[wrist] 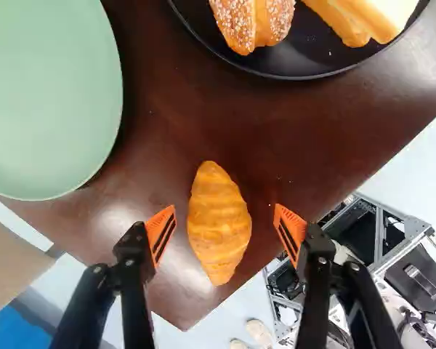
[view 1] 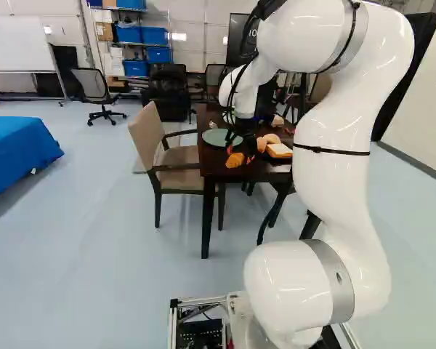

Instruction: Move the croissant to the empty plate

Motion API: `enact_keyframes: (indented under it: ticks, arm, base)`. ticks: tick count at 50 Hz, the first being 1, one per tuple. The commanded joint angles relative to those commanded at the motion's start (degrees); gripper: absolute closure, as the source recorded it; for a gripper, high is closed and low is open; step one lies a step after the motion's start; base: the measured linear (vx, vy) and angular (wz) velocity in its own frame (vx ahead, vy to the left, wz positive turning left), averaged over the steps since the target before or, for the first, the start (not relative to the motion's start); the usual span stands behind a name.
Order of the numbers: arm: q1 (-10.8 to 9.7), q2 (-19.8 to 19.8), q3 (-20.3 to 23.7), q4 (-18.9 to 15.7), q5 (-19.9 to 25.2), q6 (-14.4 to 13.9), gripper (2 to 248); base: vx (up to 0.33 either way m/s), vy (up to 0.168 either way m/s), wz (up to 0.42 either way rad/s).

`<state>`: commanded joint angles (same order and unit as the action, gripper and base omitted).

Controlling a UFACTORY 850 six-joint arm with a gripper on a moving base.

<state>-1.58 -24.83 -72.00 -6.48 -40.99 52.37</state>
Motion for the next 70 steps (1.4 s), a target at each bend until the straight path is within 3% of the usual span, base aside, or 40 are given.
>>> enact_keyframes:
  ticks: [8, 9, 14, 15, 24, 25, 29, 30, 70]
  arm:
    - [0.0, 0.0, 0.0, 0.0, 0.0, 0.0, 69]
    - [0.0, 0.0, 0.0, 0.0, 0.0, 0.0, 81]
    - [0.0, 0.0, 0.0, 0.0, 0.1, 0.0, 81]
    - [0.0, 0.0, 0.0, 0.0, 0.2, 0.0, 94]
    - [0.0, 0.0, 0.0, 0.0, 0.8, 0.0, 106]
    - [0.0, 0.0, 0.0, 0.0, 0.8, 0.0, 119]
    - [0.0, 0.0, 0.0, 0.0, 0.8, 0.0, 119]
    - [0.0, 0.0, 0.0, 0.0, 0.8, 0.0, 131]
    - [0.0, 1.2, 0.2, 0.0, 0.8, 0.0, 133]
  base:
    - [0.0, 0.0, 0.0]
    - [0.0, 0.0, 0.0]
    - [0.0, 0.0, 0.0]
    - [0.0, 0.0, 0.0]
    - [0.0, 0.0, 0.0]
    - [0.0, 0.0, 0.0]
    - [0.0, 0.0, 0.0]
    - [0.0, 0.0, 0.0]
    - [0.0, 0.0, 0.0]
